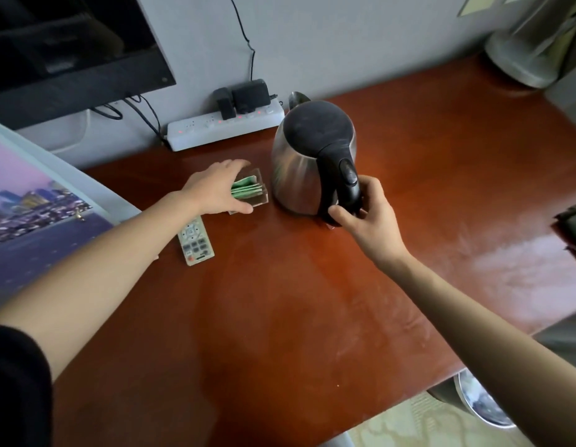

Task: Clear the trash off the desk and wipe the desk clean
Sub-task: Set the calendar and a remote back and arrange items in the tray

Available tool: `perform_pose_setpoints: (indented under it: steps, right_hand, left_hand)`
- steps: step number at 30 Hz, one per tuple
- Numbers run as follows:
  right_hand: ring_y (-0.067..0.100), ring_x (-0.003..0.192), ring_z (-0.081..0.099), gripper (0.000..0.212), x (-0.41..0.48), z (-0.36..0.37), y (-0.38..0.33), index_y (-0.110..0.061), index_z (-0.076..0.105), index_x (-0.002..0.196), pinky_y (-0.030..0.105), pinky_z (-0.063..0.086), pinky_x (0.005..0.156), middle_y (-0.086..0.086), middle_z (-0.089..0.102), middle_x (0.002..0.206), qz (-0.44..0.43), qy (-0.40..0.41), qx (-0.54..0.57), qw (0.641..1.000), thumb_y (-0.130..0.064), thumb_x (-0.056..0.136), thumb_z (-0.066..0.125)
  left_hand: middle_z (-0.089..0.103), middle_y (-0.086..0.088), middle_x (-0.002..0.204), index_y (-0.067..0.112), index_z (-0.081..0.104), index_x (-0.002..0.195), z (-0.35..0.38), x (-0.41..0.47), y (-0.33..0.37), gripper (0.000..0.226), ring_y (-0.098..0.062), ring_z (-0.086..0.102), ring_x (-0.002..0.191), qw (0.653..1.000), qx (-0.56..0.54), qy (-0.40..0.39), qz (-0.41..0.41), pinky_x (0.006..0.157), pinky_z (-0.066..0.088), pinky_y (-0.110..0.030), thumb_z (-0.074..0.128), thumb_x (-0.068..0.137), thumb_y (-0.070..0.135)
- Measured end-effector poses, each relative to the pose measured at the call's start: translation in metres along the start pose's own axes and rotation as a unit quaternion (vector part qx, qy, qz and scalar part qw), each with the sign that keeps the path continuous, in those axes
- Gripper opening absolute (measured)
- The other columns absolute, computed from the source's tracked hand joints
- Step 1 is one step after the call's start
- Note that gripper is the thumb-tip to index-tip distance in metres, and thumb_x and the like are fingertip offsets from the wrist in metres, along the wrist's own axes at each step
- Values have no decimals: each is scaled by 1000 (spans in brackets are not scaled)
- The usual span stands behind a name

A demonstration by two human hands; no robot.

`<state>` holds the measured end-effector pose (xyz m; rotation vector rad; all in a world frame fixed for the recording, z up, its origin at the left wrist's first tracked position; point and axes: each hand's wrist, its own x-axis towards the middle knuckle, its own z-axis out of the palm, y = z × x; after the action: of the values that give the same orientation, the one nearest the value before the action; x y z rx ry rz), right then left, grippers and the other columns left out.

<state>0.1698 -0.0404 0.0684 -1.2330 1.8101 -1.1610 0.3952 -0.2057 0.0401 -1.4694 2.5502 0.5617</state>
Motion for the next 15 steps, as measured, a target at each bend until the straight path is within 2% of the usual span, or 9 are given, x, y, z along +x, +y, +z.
perform_pose_setpoints:
  steps: [2,5,6,8,9,11,15]
  right_hand:
    - [3,94,54,48,-7,1,0,-18,42,118,14,47,78,-2,54,110,-6,31,4,999,-14,80,70]
    - [6,98,53,51,-16,1,-2,-15,40,123,19,47,82,3,51,115,-11,72,-21,997,-14,81,68]
    - [7,98,53,49,-17,1,-3,-16,41,122,19,47,82,4,51,115,-15,77,-28,997,-13,81,67]
    - [8,97,52,44,-15,4,-8,-15,43,120,14,46,80,5,52,116,-18,87,-37,995,-13,82,66]
    - [6,95,52,42,-13,7,-11,-14,44,119,10,45,77,4,53,115,-15,92,-36,995,-13,83,65]
    - [1,90,51,39,-9,14,-15,-13,44,118,6,43,72,2,53,112,-6,107,-22,994,-12,84,63]
    - [1,82,53,36,-8,29,-16,-9,44,120,6,43,61,0,53,105,25,144,22,989,-11,87,57]
  left_hand:
    - [34,-1,145,22,27,143,-6,-16,1,82,-22,33,132,1000,5,25,1,95,39,-44,67,77,49]
    - [43,-3,133,20,44,130,-12,-47,-12,49,-23,39,122,989,64,95,95,88,42,-41,59,86,35]
    - [46,0,128,22,48,123,-10,-57,-21,42,-22,41,117,985,71,80,137,88,43,-41,60,85,33]
    - [46,8,124,28,50,119,-3,-72,-40,41,-16,40,116,978,96,-19,183,92,42,-40,64,80,35]
    - [44,11,125,32,49,120,4,-76,-48,46,-13,38,118,975,115,-71,176,95,41,-38,65,78,37]
    - [43,15,127,36,46,123,15,-75,-60,52,-9,36,120,968,155,-111,165,98,38,-35,65,76,42]
    - [53,3,127,28,54,119,34,-60,-71,47,-17,41,119,966,154,-151,142,102,27,-37,38,81,51]
